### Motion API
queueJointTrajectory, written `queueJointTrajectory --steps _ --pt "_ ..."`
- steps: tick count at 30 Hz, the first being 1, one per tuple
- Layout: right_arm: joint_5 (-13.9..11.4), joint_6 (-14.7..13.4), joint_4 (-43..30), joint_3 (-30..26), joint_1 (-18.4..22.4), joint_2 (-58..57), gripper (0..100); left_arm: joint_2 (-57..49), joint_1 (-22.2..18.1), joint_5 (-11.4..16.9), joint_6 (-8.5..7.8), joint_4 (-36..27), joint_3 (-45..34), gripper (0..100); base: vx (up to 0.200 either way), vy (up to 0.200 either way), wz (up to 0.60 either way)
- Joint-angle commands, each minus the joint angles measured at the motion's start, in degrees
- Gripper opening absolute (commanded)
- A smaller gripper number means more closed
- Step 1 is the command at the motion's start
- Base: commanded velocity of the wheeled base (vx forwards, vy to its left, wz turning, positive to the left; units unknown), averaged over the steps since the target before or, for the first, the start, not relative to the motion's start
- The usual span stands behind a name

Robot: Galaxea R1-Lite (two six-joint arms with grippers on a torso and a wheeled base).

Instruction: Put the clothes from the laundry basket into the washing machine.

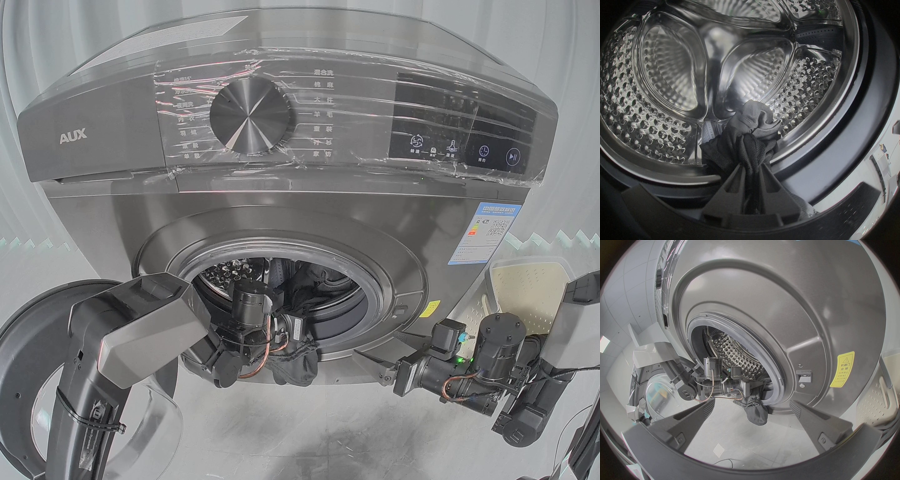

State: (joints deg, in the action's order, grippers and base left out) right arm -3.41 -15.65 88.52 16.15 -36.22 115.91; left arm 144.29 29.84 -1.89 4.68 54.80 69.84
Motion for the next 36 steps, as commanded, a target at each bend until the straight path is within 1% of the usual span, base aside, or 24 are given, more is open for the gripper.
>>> queueJointTrajectory --steps 1,3,6,8,9,12,15,16,18,21,25,26,27,29,30,33,34,36 --pt "-0.01 0.01 -0.01 0.02 -0.08 0.11 100 0.56 -0.84 -1.01 0.5 1.19 3.99 0 0.0 0.0 0.0" --pt "-0.01 0.01 0.08 0.02 -0.08 0.11 100 0.82 -1.98 -2.77 0.5 2.07 7.24 0 0.0 0.0 0.0" --pt "-0.01 0.01 -0.01 0.02 0.01 0.02 100 2.14 -2.68 -5.58 1.91 2.77 12.43 0 0.0 0.0 0.0" --pt "-0.01 0.01 0.08 0.02 0.01 0.02 100 2.75 -2.95 -6.81 2.44 3.12 15.15 0 0.0 0.0 0.0" --pt "-0.01 0.01 -0.01 0.02 -0.08 0.11 100 2.93 -3.12 -7.25 2.53 3.21 16.38 0 0.0 0.0 0.0" --pt "-0.01 0.01 0.08 0.02 0.01 0.11 100 3.02 -3.3 -7.25 2.7 3.3 16.38 0 0.0 0.0 0.0" --pt "-0.01 0.01 0.08 0.02 0.01 0.02 100 2.93 -3.12 -7.34 3.4 3.74 15.85 0 0.0 0.0 0.0" --pt "-0.01 0.01 0.08 0.02 0.01 0.02 100 2.93 -3.12 -7.34 3.4 3.83 15.68 100 0.0 0.0 0.0" --pt "-0.01 0.01 0.08 0.02 0.01 0.11 100 2.84 -3.04 -7.25 3.49 4.0 15.24 100 0.0 0.0 0.0" --pt "-0.01 0.01 0.08 -0.07 0.01 0.11 100 2.31 -2.51 -7.25 4.46 4.18 12.43 100 0.0 0.0 0.0" --pt "-0.01 0.01 -0.01 -0.07 0.01 0.11 100 0.38 -1.19 -5.84 4.28 3.83 6.89 100 0.0 0.0 0.0" --pt "-0.01 0.01 -0.01 -0.07 0.01 0.11 100 -0.41 -0.84 -4.88 4.28 3.74 4.96 100 0.0 0.0 0.0" --pt "-0.01 0.01 0.08 -0.07 0.01 0.11 100 -1.47 -0.22 -2.24 4.28 3.74 1.62 100 0.0 0.0 0.0" --pt "-0.01 0.01 -0.01 -0.07 0.01 0.11 100 -1.99 0.04 -1.01 4.02 3.74 -0.32 100 0.0 0.0 0.0" --pt "-0.01 0.01 -0.01 -0.07 0.01 0.11 100 -1.99 0.04 -1.01 4.02 3.74 -0.32 100 0.0 0.0 0.0" --pt "-0.01 0.01 0.08 -0.07 0.01 0.11 100 -2.17 0.48 -0.48 3.58 3.56 -2.87 100 0.0 0.0 0.0" --pt "-0.01 0.01 0.08 -0.07 0.01 0.11 100 -2.08 0.39 -0.22 3.14 3.47 -3.39 100 0.0 0.0 0.0" --pt "-0.01 0.01 0.08 -0.07 -0.08 0.11 100 -1.82 0.3 0.22 1.47 3.39 -4.45 100 0.0 0.0 0.0"
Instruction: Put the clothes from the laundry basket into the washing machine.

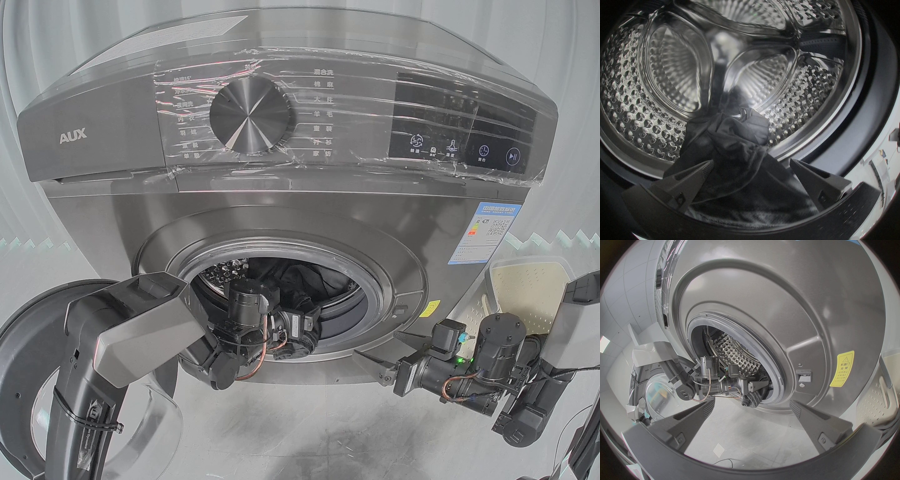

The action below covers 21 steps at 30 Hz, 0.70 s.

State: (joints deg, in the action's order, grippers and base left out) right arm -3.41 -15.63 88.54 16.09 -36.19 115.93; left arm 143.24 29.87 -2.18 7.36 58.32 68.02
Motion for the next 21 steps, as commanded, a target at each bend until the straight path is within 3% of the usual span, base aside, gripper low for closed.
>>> queueJointTrajectory --steps 1,6,7,17,21 --pt "-0.01 -0.02 0.05 -0.01 -0.1 0.08 100 -0.59 0.28 0.51 -1.65 -0.05 -2.72 100 0.0 0.0 0.0" --pt "-0.01 -0.02 0.05 -0.01 -0.02 0.0 100 0.55 0.28 0.34 -2.18 0.39 -2.72 100 0.0 0.0 0.0" --pt "-0.01 -0.02 0.05 -0.01 -0.02 0.0 100 0.55 0.28 0.34 -2.18 0.04 -2.28 0 0.0 0.0 0.0" --pt "-0.01 -0.02 0.05 0.08 -0.1 -0.09 100 1.34 0.1 -0.63 -1.47 0.39 2.03 0 0.0 0.0 0.0" --pt "-0.01 -0.02 0.05 0.08 -0.02 -0.09 100 3.01 -0.42 -3.27 -1.21 0.74 8.79 0 0.0 0.0 0.0"
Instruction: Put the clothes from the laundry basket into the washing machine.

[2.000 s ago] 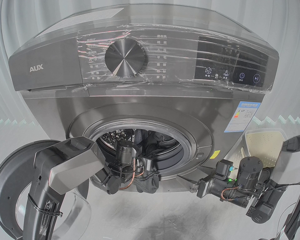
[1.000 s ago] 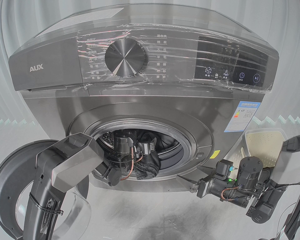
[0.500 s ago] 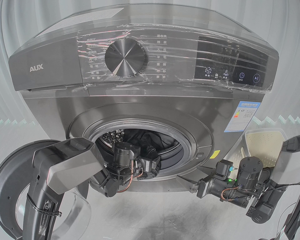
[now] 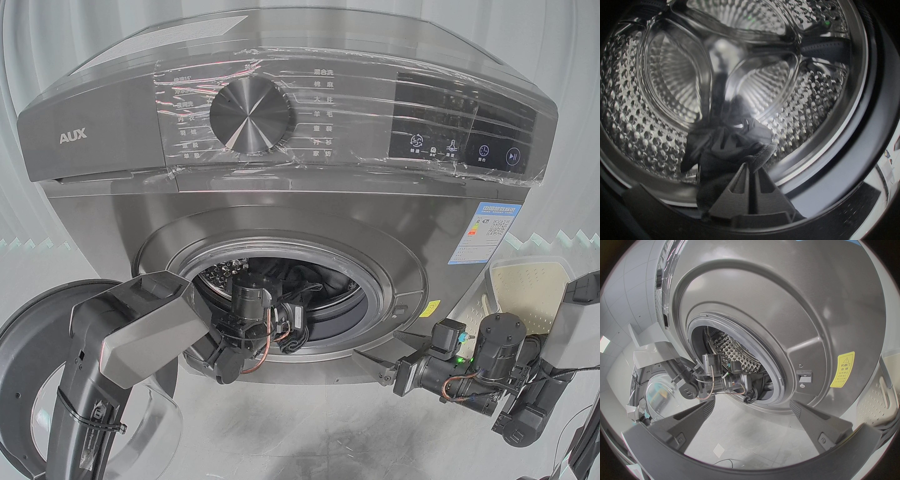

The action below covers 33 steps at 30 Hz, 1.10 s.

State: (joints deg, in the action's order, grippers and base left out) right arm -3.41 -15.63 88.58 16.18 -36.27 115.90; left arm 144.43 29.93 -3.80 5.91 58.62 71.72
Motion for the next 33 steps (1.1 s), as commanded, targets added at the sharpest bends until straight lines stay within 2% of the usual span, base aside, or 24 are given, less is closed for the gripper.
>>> queueJointTrajectory --steps 1,9,16,30,31,33 --pt "-0.01 -0.02 0.02 -0.01 0.06 -0.06 100 3.13 -1.01 -3.14 0.59 0.79 8.7 0 0.0 0.0 0.0" --pt "-0.01 -0.02 0.02 -0.01 0.06 -0.06 100 7.79 -2.59 -6.39 1.21 1.05 21.36 0 0.0 0.0 0.0" --pt "-0.1 -0.02 0.02 -0.01 0.14 0.12 100 10.69 -3.91 -7.71 1.03 0.53 29.53 0 0.0 0.0 0.0" --pt "-0.1 -0.02 0.02 -0.01 0.06 -0.06 100 10.87 -3.91 -7.71 1.03 0.53 29.62 0 0.0 0.0 0.0" --pt "-0.1 -0.02 0.02 -0.01 0.06 -0.06 100 10.78 -3.91 -7.71 0.94 0.61 29.44 100 0.0 0.0 0.0" --pt "-0.1 -0.02 0.02 -0.01 0.06 -0.06 100 10.78 -3.91 -7.71 0.94 0.79 29.27 100 0.0 0.0 0.0"
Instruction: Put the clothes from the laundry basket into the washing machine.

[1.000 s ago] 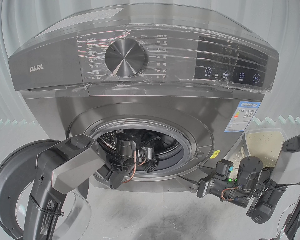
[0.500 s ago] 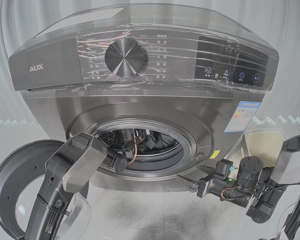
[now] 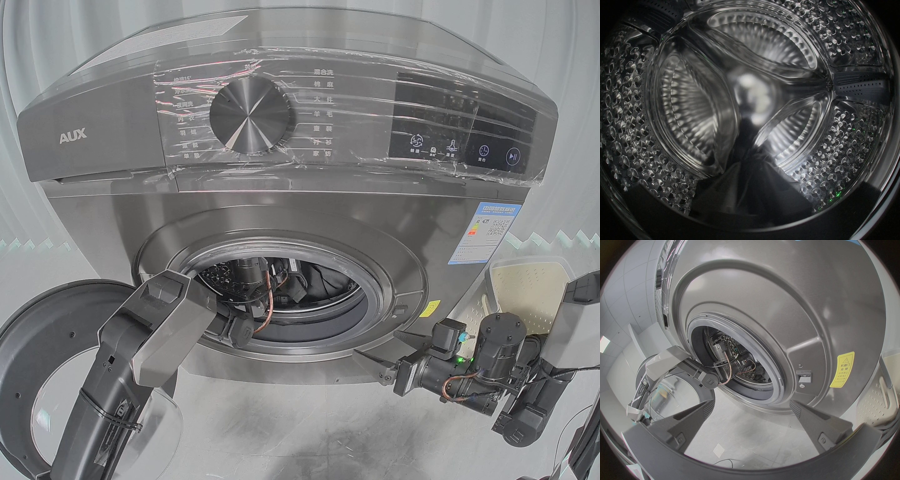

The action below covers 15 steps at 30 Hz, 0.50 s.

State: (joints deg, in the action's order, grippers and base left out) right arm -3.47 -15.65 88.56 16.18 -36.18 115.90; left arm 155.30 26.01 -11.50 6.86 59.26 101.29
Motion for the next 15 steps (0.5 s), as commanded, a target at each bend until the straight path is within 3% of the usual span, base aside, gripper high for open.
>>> queueJointTrajectory --steps 1,7,15 --pt "-0.04 0.01 0.03 -0.01 -0.03 0.03 100 0.01 0.18 -0.02 0.26 0.51 -0.48 100 0.0 0.0 0.0" --pt "-0.04 0.01 0.03 -0.01 -0.03 -0.06 100 -0.96 0.7 -0.02 0.26 0.51 -3.21 100 0.0 0.0 0.0" --pt "-0.04 0.01 -0.06 -0.01 0.06 -0.58 100 -8.34 3.43 -0.02 0.7 1.21 -15.51 100 0.0 0.0 0.0"
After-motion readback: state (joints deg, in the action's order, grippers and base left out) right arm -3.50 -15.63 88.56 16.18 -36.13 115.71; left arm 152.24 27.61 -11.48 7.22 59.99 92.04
